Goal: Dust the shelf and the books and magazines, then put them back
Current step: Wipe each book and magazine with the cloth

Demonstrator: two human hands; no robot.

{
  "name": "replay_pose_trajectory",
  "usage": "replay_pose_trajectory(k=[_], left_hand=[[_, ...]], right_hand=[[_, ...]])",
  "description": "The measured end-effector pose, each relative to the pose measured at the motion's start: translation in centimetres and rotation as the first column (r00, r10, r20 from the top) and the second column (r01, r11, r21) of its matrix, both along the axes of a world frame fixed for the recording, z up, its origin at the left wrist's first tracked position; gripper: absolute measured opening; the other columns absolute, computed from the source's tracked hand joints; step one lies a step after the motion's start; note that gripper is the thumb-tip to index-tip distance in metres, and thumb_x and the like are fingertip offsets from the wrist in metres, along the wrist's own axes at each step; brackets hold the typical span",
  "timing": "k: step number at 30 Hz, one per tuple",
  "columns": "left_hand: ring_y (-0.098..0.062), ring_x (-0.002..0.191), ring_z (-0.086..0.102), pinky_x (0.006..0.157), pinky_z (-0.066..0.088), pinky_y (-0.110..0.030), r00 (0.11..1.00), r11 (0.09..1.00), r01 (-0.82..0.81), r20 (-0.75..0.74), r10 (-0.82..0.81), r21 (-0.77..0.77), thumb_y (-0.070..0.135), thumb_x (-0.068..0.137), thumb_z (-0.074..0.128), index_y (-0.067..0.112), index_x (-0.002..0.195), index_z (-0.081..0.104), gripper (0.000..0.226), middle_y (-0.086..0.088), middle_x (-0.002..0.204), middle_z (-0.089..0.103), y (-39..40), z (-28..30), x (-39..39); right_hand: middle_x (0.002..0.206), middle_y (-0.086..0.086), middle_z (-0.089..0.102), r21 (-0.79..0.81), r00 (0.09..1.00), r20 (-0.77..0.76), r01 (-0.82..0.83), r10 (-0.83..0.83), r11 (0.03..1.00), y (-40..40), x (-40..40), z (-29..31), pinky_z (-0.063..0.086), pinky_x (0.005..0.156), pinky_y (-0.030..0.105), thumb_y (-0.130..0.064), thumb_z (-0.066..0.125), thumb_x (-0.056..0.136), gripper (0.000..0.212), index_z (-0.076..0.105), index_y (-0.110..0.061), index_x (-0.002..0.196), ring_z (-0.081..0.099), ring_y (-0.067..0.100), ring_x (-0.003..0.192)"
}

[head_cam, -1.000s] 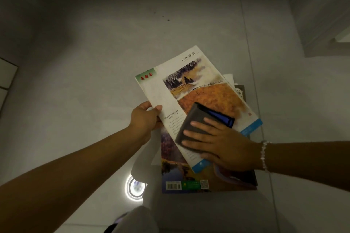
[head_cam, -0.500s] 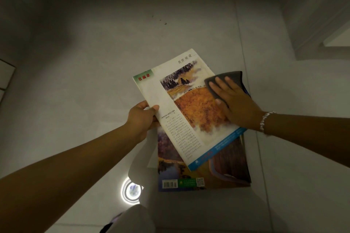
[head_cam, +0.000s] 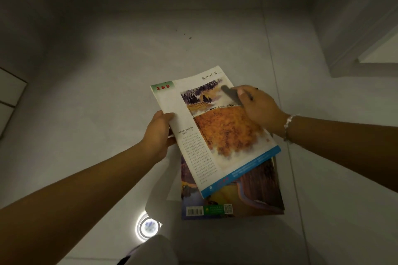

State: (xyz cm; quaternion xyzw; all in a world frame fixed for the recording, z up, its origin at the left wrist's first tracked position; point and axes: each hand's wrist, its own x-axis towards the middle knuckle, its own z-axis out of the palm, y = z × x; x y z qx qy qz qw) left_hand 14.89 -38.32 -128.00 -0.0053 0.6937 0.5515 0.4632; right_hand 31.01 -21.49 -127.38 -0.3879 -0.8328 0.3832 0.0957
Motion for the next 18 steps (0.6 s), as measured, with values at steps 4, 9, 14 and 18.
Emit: replay_pose_trajectory(k=[4, 9, 14, 18], left_hand=[[-0.03, 0.106, 0.064, 0.078, 0.057, -0.044, 0.985, 0.989, 0.091, 0.139, -0.106, 0.114, 0.016, 0.096, 0.053, 0.014, 0.132, 0.046, 0.037, -0.011, 0.121, 0.064, 0.8, 0.0, -0.6], [-0.028, 0.1, 0.065, 0.078, 0.056, -0.038, 0.966, 0.975, 0.22, 0.128, -0.223, 0.04, 0.006, 0.092, 0.056, 0.006, 0.129, 0.052, 0.037, -0.014, 0.117, 0.065, 1.7, 0.2, -0.8], [-0.029, 0.093, 0.062, 0.085, 0.051, -0.046, 0.99, 0.99, 0.138, 0.016, -0.138, -0.033, 0.005, 0.091, 0.059, 0.004, 0.126, 0.054, 0.035, -0.011, 0.108, 0.065, 2.0, 0.2, -1.3], [-0.033, 0.101, 0.064, 0.089, 0.051, -0.05, 0.974, 0.974, 0.225, -0.017, -0.225, 0.014, 0.006, 0.092, 0.057, 0.003, 0.125, 0.055, 0.034, -0.014, 0.111, 0.066, 1.6, 0.9, -2.5]], right_hand=[[0.114, 0.02, 0.061, -0.143, 0.975, -0.046, 0.207, -0.216, 0.968, 2.2, -1.6, 1.8, 0.042, 0.071, 0.03, -0.027, 0.03, 0.104, 0.039, 0.056, -0.004, 0.12, 0.057, 0.028, 0.094], [0.118, 0.019, 0.06, -0.324, 0.928, -0.037, 0.341, -0.372, 0.883, 3.4, -2.3, 2.0, 0.047, 0.096, 0.046, -0.032, 0.034, 0.102, 0.037, 0.057, -0.009, 0.12, 0.057, 0.034, 0.107], [0.111, 0.015, 0.058, -0.364, 0.845, -0.113, 0.455, -0.523, 0.813, 4.5, -2.0, 2.7, 0.048, 0.092, 0.041, -0.031, 0.034, 0.102, 0.036, 0.056, -0.01, 0.121, 0.056, 0.028, 0.1], [0.117, 0.01, 0.058, -0.456, 0.838, -0.137, 0.42, -0.528, 0.785, 5.0, -2.4, 3.4, 0.047, 0.098, 0.045, -0.038, 0.037, 0.101, 0.038, 0.054, -0.016, 0.127, 0.057, 0.029, 0.108]])
